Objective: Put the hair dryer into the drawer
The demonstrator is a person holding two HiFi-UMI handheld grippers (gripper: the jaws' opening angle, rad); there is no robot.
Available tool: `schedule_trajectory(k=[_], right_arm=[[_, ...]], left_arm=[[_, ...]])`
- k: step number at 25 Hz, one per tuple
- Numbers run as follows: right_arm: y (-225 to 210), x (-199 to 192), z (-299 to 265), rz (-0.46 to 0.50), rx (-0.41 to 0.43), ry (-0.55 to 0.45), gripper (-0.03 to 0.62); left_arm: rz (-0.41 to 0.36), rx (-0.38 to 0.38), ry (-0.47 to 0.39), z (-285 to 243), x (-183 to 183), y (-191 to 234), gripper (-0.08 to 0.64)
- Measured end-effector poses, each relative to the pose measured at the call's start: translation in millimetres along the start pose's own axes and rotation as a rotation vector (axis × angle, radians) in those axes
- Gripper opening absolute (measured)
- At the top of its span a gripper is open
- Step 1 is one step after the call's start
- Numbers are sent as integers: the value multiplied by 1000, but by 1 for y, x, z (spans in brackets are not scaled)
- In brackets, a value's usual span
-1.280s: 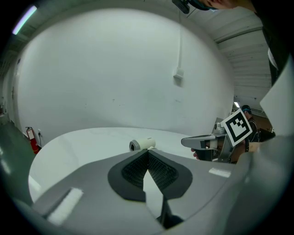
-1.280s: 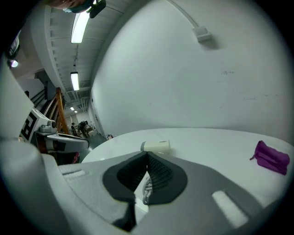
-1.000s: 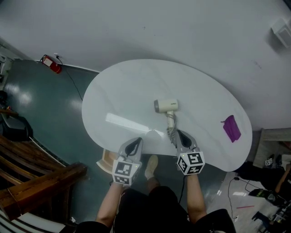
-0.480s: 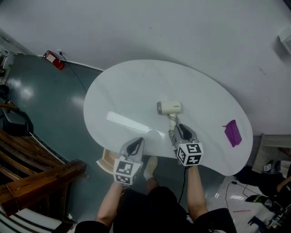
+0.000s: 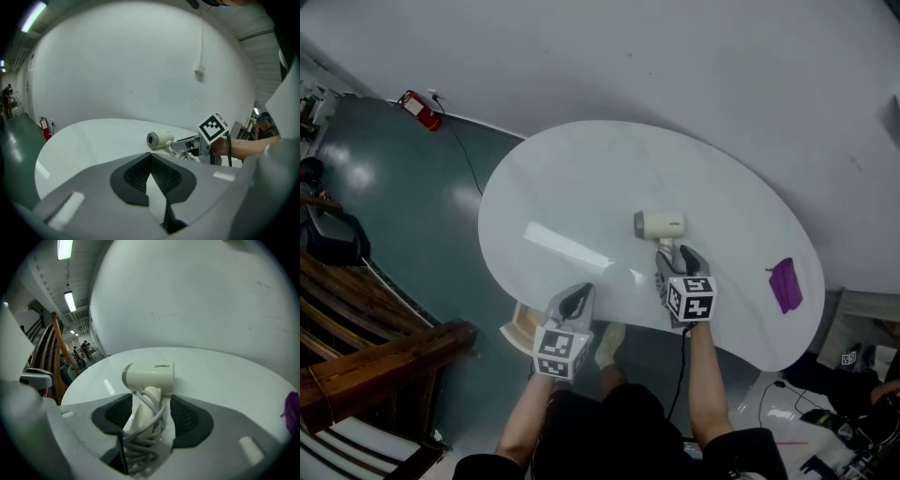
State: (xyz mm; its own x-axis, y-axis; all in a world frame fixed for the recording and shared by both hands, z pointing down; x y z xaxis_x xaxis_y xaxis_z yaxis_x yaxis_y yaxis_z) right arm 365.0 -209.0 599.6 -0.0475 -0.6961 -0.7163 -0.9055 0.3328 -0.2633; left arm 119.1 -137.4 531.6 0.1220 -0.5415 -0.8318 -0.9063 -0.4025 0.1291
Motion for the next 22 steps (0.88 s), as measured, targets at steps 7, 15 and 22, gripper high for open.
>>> schedule_trajectory(k=[7, 15, 22], right_arm=[[-6, 1, -21, -7, 1, 55, 249], [-3, -3, -27, -24, 35, 113, 249], [-4, -6, -33, -26, 52, 162, 249]], left_arm=[[14, 24, 9, -2, -1, 9, 5], [50, 46, 18, 2, -6, 20, 5], [62, 54, 24, 2, -9, 24, 5]])
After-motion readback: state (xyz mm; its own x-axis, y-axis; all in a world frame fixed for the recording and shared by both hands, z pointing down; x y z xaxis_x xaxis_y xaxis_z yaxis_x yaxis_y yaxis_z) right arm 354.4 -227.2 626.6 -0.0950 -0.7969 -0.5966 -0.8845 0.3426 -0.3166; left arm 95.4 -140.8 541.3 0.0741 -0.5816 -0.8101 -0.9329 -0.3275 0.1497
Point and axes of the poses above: the fingertips, and each gripper's own axes: z backward along the fingers, y to its left, x out of its top, the point moved 7 cm from there along z, backward along the fingers, and after that the axes turned 7 degrees about x, right-handed, at the moved point
